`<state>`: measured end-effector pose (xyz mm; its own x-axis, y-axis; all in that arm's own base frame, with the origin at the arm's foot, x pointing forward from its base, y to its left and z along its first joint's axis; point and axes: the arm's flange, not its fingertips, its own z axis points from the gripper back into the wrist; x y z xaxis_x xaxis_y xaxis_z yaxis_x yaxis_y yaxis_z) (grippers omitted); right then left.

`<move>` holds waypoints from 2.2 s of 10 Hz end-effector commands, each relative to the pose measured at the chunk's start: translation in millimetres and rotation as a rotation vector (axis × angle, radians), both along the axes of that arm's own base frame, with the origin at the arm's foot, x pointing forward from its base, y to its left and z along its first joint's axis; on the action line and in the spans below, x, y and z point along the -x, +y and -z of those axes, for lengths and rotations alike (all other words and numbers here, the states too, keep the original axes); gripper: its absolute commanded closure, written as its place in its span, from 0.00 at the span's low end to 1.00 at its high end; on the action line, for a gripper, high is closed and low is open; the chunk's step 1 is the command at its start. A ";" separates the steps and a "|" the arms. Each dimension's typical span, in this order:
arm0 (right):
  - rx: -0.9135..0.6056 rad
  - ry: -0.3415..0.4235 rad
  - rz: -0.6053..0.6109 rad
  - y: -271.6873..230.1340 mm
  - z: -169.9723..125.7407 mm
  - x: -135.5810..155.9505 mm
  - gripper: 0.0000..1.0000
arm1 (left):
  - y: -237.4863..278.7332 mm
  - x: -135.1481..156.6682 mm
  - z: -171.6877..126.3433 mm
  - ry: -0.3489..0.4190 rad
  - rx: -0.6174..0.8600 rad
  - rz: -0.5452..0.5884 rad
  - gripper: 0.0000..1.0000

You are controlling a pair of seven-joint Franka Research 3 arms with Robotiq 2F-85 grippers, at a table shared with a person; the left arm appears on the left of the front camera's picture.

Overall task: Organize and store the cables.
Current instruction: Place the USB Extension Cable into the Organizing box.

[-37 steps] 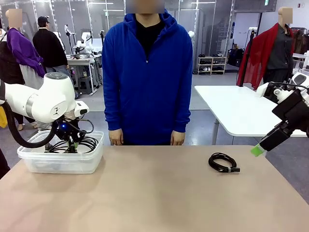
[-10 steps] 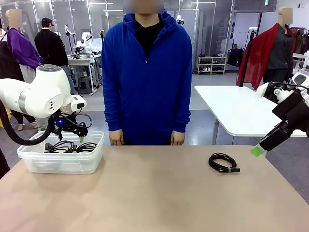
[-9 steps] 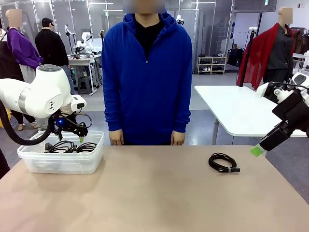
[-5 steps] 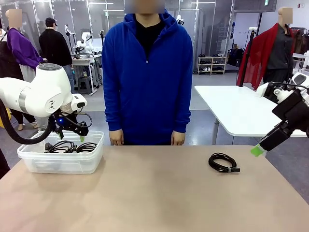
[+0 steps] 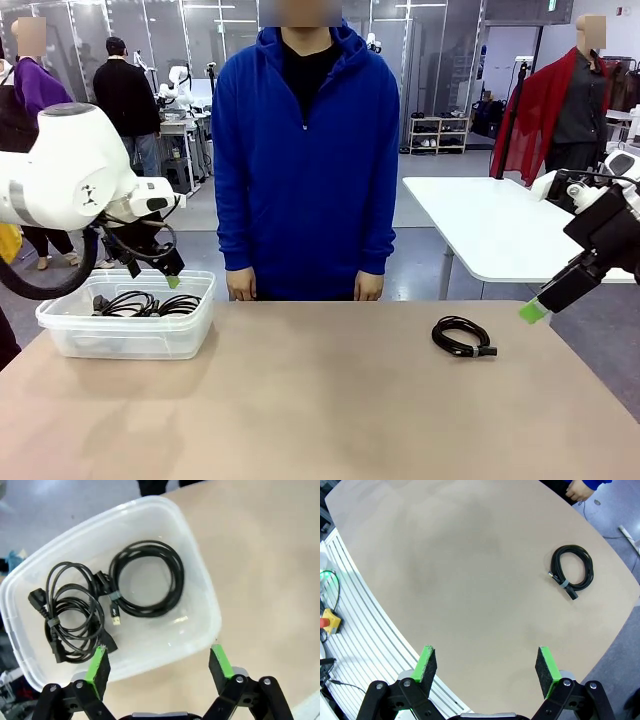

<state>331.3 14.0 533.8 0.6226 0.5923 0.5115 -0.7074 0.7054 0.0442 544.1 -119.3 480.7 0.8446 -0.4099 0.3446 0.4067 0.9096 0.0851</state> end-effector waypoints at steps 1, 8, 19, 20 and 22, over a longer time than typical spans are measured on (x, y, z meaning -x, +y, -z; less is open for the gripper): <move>0.016 0.004 0.006 -0.5 0.5 -0.1 0.00 | 15.6 38.3 -15.9 -0.010 0.025 0.108 0.00; 0.016 0.004 0.006 -0.5 0.5 -0.1 0.00 | 31.4 155.8 -49.8 -0.165 0.151 0.299 0.00; 0.016 0.004 0.006 -0.5 0.5 -0.1 0.00 | 55.2 186.4 -59.0 -0.276 0.106 0.456 0.00; 0.016 0.004 0.006 -0.5 0.5 -0.1 0.00 | 55.2 186.4 -59.0 -0.276 0.106 0.456 0.00; 0.016 0.004 0.006 -0.5 0.5 -0.1 0.00 | 55.2 186.4 -59.0 -0.276 0.106 0.456 0.00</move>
